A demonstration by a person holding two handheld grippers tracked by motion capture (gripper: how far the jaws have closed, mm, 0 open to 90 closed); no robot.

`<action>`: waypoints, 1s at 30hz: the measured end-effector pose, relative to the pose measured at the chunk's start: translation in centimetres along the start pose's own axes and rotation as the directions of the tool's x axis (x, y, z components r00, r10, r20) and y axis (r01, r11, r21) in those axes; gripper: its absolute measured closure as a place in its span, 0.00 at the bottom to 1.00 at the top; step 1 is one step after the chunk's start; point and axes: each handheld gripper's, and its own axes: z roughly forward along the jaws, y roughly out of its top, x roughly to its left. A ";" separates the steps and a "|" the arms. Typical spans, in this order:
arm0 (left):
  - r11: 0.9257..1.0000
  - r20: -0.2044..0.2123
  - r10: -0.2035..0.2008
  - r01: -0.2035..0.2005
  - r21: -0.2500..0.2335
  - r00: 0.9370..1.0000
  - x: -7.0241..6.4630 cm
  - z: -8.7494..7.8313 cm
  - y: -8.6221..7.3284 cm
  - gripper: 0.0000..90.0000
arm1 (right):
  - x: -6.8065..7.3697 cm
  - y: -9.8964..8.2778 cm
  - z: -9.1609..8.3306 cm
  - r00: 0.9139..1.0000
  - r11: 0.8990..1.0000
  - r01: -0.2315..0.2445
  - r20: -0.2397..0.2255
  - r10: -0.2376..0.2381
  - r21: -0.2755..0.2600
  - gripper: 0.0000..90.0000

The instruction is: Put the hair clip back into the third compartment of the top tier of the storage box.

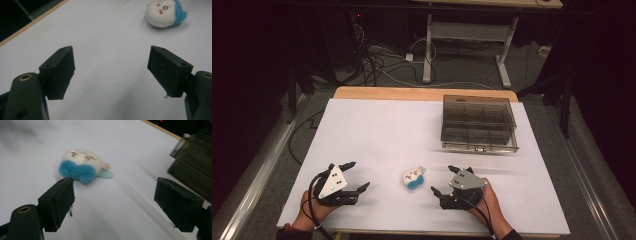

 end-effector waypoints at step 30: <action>1.000 0.012 0.022 -0.022 0.022 1.000 -0.2 0.3 -0.1 0.23 | 2.9 3.0 8.0 0.993 0.982 0.079 -0.099 -0.063 0.172 0.25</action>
